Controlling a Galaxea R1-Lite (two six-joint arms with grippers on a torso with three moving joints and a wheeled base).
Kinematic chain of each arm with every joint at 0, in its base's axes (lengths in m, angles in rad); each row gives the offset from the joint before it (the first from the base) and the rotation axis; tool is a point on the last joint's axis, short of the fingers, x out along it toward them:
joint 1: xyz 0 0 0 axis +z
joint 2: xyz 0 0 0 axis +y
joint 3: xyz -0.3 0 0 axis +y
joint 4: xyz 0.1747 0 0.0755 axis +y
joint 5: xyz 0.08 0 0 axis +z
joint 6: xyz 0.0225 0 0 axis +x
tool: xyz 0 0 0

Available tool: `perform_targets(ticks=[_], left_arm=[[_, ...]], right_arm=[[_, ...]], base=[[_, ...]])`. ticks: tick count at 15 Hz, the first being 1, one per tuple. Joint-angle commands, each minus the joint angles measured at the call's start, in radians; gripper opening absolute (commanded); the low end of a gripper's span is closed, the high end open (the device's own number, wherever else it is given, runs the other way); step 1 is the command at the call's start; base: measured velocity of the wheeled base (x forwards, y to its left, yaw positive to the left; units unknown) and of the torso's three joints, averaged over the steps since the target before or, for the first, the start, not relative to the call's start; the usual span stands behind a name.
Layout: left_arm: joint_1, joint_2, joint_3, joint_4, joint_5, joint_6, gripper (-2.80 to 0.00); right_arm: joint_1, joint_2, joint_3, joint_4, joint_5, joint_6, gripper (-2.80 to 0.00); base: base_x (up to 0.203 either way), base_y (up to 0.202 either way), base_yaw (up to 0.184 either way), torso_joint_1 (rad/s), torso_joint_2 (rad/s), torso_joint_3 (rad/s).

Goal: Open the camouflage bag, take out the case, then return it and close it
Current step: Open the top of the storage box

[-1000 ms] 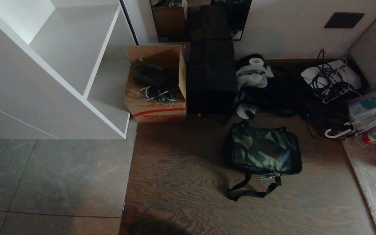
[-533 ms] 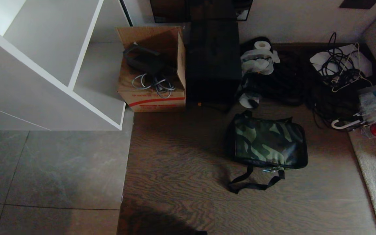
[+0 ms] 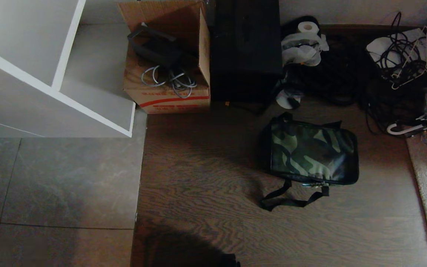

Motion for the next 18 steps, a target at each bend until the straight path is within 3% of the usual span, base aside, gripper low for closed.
perform_targets(ticks=[1,10,15,18], left_arm=[[0.0,0.002,0.0,0.0,0.0,-0.001,-2.8],[0.0,0.0,0.0,0.0,0.0,0.0,-2.8],[0.0,0.0,0.0,-0.001,0.0,0.002,-2.8],[0.0,0.002,0.0,-0.001,0.0,0.002,-2.8]], right_arm=[[0.001,-0.001,0.0,0.0,0.0,0.0,-2.8],[0.001,-0.001,0.0,0.0,0.0,0.0,-2.8],[0.001,-0.001,0.0,0.0,0.0,0.0,-2.8],[0.001,-0.002,-0.002,0.008,0.015,-0.078,-2.8]], base=[[0.0,0.0,0.0,0.002,0.01,-0.189],[0.0,0.0,0.0,0.002,0.0,-0.198],[0.0,0.0,0.0,0.001,0.0,-0.06],[0.0,0.0,0.0,0.0,0.0,0.0]])
